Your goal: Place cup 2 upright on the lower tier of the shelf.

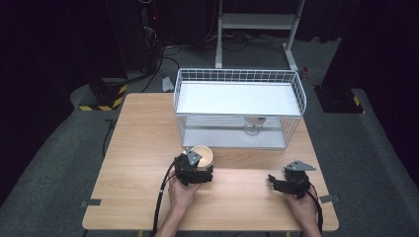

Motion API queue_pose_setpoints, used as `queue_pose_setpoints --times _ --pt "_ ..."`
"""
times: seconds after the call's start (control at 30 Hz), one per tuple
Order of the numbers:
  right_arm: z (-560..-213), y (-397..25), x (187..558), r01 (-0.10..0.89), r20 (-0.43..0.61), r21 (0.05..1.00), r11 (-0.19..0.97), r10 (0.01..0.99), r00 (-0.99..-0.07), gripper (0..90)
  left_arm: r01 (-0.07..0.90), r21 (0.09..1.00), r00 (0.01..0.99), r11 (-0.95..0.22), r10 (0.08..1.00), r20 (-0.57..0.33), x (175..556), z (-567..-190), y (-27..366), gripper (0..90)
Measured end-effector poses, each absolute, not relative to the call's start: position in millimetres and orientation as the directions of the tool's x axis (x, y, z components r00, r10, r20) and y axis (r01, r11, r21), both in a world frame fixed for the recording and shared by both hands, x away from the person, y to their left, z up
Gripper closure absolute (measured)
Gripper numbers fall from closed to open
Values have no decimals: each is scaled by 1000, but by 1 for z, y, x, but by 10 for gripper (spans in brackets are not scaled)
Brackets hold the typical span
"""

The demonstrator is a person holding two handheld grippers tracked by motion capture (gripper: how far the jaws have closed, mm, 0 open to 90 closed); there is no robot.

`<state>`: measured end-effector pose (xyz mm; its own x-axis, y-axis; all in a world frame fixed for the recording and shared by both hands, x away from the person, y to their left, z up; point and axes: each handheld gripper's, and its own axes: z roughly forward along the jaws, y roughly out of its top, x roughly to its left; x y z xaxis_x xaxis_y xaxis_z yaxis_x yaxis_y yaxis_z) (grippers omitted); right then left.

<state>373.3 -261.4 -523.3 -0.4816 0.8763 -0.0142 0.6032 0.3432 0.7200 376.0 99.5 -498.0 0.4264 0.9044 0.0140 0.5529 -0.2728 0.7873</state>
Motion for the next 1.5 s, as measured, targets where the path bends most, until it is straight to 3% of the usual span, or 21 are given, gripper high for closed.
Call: queue_pose_setpoints --times 1.23,1.5 --pt "-523 -262 373 601 -17 720 347 875 -485 256 514 803 463 -302 886 36 379 -488 94 85" --pt "-523 -262 373 604 -14 718 345 876 -483 256 523 800 484 -293 875 4 391 -480 84 86"
